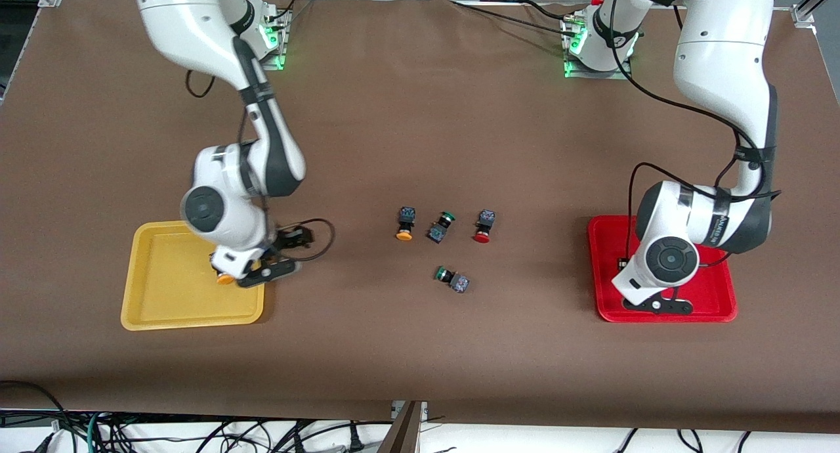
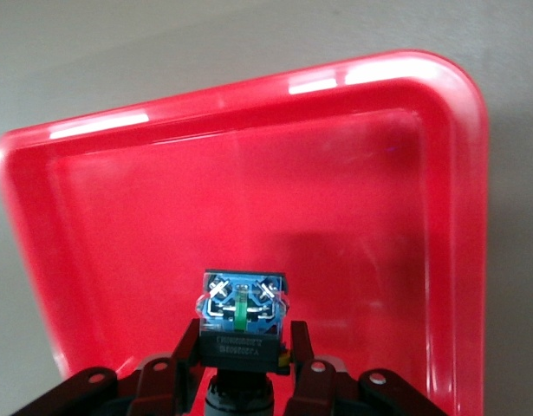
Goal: Place red and yellow buttons in trays
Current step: 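Release both buttons into the trays, then reach the right gripper to another yellow button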
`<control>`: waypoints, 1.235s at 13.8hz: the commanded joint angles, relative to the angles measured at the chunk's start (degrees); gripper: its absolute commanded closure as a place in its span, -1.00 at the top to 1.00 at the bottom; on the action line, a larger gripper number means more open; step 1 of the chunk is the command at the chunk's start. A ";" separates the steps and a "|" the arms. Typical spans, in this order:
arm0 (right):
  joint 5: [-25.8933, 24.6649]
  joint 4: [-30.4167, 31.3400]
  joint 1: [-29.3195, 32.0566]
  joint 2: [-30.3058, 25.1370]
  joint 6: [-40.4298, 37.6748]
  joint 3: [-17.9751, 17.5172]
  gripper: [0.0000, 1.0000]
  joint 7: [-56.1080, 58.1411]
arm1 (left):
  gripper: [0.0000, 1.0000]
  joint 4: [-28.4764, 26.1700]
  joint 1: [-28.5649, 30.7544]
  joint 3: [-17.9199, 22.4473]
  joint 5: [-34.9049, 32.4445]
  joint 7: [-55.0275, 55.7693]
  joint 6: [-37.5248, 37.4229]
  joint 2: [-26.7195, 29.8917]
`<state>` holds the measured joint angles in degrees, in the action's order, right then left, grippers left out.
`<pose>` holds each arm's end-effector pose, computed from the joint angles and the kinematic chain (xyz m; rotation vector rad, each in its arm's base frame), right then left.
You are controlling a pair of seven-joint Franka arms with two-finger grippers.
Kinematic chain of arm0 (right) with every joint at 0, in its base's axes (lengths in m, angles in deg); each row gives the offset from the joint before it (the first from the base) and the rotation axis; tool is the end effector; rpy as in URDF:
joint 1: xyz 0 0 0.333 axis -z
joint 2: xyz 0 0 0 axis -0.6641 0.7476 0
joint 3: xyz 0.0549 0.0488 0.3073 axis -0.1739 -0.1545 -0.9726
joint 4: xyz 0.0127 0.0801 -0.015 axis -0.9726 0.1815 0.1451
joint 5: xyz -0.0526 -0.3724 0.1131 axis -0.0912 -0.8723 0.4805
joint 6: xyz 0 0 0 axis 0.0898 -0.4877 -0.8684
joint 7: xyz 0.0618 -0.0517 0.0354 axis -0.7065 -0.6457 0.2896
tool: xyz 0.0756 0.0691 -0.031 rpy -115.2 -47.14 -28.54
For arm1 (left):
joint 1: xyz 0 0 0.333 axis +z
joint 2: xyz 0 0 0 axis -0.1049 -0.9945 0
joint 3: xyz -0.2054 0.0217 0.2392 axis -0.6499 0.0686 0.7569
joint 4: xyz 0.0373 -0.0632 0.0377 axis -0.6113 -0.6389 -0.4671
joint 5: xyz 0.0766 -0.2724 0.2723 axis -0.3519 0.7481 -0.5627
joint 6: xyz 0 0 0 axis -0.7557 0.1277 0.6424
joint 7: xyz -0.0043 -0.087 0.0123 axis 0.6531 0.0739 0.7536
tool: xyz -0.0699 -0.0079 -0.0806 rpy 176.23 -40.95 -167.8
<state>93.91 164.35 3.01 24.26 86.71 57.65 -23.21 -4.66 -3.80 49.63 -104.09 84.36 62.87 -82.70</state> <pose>0.6338 0.2689 0.2526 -3.0336 -0.3168 0.0525 0.6889 -0.0588 0.2220 -2.7776 0.1385 0.2240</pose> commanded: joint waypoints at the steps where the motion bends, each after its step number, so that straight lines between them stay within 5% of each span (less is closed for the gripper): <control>1: 3.92 -0.53 -7.34 0.16 0.09 0.18 1.00 -17.57 | -0.62 -12.39 3.73 -1.11 0.14 -0.03 9.71 7.59; 5: 5.06 -0.71 -11.14 4.46 9.91 -5.24 1.00 -36.14 | -0.35 -14.62 5.51 -2.69 10.23 0.15 13.97 7.96; 8: 5.07 -0.71 -11.32 6.84 15.73 -8.08 1.00 -39.96 | -0.13 -16.90 5.69 -2.61 12.98 -0.03 17.04 7.70; 9: 5.07 -0.71 -12.02 7.20 15.82 -8.08 1.00 -39.96 | 0.27 -16.91 5.52 -2.61 12.81 -0.20 17.05 7.61; 10: 4.98 -0.62 -12.55 7.46 15.91 -8.08 1.00 -39.96 | 0.99 -16.73 5.51 -2.61 12.72 -0.29 16.96 7.61; 11: 4.72 -0.62 -12.64 7.81 16.35 -8.08 0.97 -39.96 | 1.00 -16.47 5.60 -2.61 12.72 -0.81 16.52 7.78; 14: 4.36 -0.53 -12.99 8.78 17.85 -8.08 0.44 -39.88 | 1.00 -16.38 5.43 -2.69 12.72 -0.91 15.82 9.88; 17: 3.75 -0.53 -12.55 8.00 15.93 -7.47 -0.72 -35.07 | 1.00 -15.68 5.16 -4.71 13.85 -0.64 8.98 14.36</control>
<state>97.25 164.06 -9.21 32.11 103.10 49.53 -61.67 -19.41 1.27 46.30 -92.10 84.46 76.09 -72.89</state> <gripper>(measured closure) 0.335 0.013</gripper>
